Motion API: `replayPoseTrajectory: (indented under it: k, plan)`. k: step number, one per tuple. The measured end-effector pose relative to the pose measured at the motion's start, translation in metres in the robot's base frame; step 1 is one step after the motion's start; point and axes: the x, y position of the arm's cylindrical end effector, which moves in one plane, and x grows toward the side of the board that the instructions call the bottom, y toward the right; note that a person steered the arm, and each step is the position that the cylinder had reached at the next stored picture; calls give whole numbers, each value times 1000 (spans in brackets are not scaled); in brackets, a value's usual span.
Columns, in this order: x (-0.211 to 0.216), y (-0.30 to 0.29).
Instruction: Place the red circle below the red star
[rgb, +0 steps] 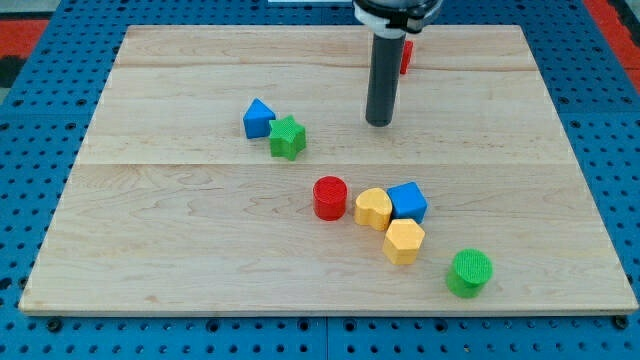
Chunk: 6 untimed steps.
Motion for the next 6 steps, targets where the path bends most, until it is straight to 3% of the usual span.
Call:
replayPoseTrajectory:
  k: [2,3,4,6]
  plan:
    - [96,-104]
    - [121,-143]
    - [131,-66]
    - [84,6]
